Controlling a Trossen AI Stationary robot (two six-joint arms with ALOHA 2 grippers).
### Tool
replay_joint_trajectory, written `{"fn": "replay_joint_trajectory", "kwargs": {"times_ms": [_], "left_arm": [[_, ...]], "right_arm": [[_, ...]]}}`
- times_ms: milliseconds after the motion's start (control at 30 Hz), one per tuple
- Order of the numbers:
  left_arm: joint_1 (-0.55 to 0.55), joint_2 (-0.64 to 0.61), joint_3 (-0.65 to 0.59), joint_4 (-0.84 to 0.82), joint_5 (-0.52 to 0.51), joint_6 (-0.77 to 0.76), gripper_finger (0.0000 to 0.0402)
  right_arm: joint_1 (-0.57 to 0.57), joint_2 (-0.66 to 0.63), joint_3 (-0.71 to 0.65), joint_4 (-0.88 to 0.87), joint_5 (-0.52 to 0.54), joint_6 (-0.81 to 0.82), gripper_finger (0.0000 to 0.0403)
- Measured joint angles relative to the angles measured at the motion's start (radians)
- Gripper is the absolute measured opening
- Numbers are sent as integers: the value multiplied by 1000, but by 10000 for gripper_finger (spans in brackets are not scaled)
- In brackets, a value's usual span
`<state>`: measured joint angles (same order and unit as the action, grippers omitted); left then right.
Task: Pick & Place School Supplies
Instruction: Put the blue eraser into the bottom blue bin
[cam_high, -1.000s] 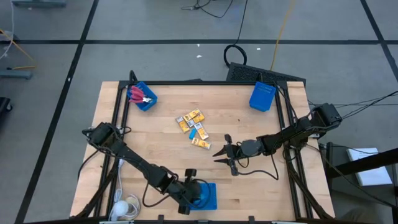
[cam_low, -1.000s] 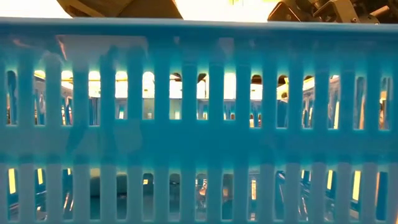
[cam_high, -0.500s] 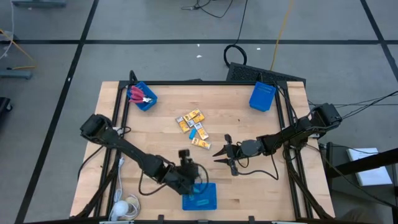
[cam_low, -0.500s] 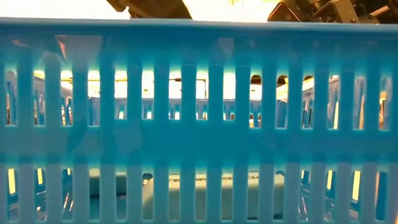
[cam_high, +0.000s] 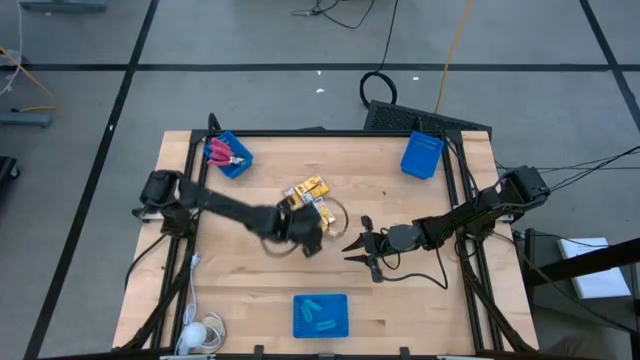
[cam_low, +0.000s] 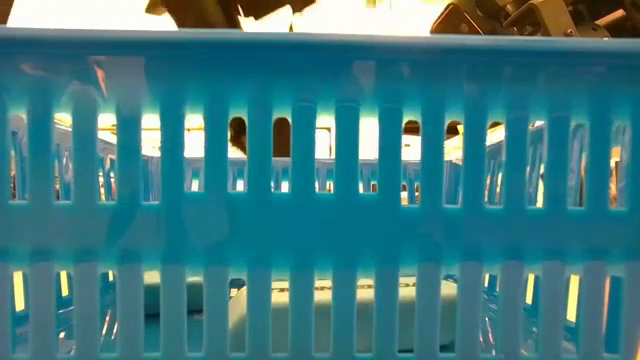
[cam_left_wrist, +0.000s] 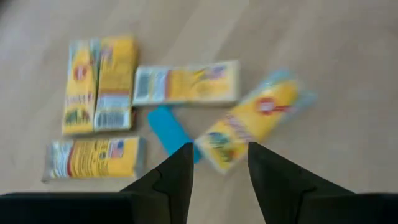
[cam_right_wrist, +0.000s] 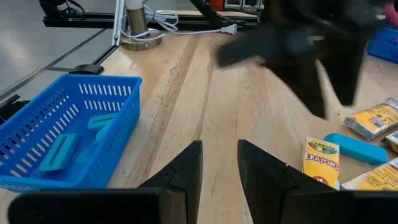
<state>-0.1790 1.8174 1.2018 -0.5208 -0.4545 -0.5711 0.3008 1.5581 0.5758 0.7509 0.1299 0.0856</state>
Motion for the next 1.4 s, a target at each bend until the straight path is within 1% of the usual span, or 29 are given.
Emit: {"fn": "replay_joint_trajectory", "kwargs": {"times_ms": [100,267,400,533,667,767,900,1033,1167,1267,1400], "left_arm": [[80,0,-24,21,87,-26,154],[169,0,-83,137,159,-7,154],[209,0,-130,236,208,-27,154],[218,0,-169,244,253,-76,155],[216,0,-206,245,253,-107,155],[216,-3,-238,293,242,-132,164],[216,-4,-276,383,245,-141,195],[216,-1,-279,388,236,-141,232],[207,-1,-280,405,235,-126,258],[195,0,-280,405,229,-104,265],[185,6,-280,405,232,-119,257]], "right_arm": [[0,0,0,0,0,0,91],[0,0,0,0,0,0,91],[0,0,0,0,0,0,91],[0,0,0,0,0,0,91],[0,0,0,0,0,0,91],[0,0,0,0,0,0,91],[0,0,0,0,0,0,91],[0,0,0,0,0,0,91],[0,0,0,0,0,0,91],[0,0,0,0,0,0,91],[0,0,0,0,0,0,91]]}}
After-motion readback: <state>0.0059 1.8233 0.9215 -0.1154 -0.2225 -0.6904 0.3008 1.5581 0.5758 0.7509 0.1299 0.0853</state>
